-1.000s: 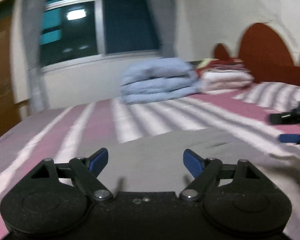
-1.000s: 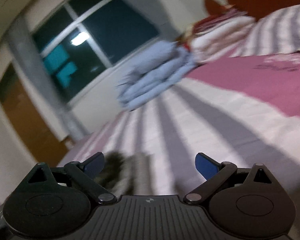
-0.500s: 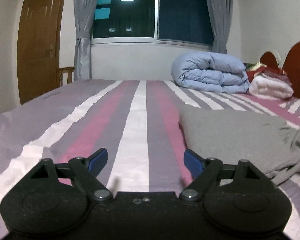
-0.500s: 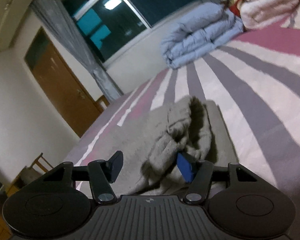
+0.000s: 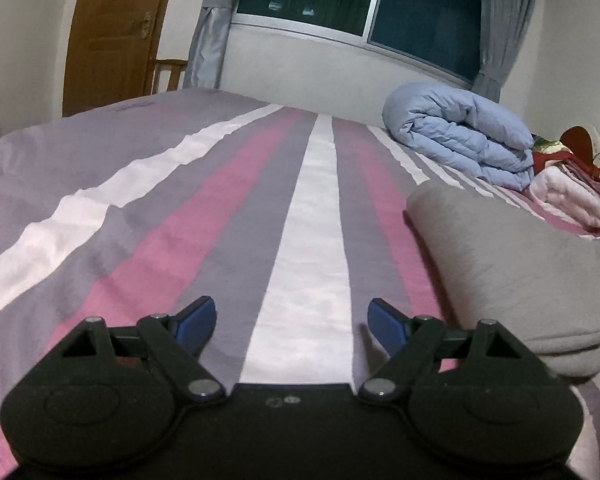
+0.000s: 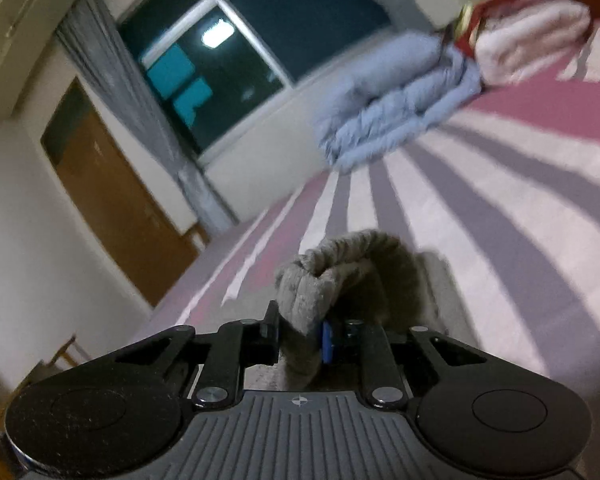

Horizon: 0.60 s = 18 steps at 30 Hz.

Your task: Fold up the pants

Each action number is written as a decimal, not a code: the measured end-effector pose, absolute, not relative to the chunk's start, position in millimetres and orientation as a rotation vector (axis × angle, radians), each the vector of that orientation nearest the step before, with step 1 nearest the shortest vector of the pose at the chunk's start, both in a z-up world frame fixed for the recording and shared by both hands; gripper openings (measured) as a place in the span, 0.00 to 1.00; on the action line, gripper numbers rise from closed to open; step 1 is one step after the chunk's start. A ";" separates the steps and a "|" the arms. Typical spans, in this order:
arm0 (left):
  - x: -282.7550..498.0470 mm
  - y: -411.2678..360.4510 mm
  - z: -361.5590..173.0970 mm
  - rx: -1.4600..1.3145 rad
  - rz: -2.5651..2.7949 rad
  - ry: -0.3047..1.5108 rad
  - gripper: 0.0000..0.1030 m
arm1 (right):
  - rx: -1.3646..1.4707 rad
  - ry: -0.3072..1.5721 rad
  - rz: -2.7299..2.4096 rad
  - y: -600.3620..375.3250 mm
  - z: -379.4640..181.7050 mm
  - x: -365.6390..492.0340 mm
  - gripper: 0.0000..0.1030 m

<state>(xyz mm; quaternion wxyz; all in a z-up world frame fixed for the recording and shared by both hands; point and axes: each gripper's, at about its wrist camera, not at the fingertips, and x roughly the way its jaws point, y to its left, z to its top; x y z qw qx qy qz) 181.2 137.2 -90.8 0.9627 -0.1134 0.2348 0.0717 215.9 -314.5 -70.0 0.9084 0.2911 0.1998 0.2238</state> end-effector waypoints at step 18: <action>184.3 129.5 -89.8 -0.220 0.160 0.483 0.74 | 0.901 0.590 0.480 -357.3 -104.6 210.5 0.78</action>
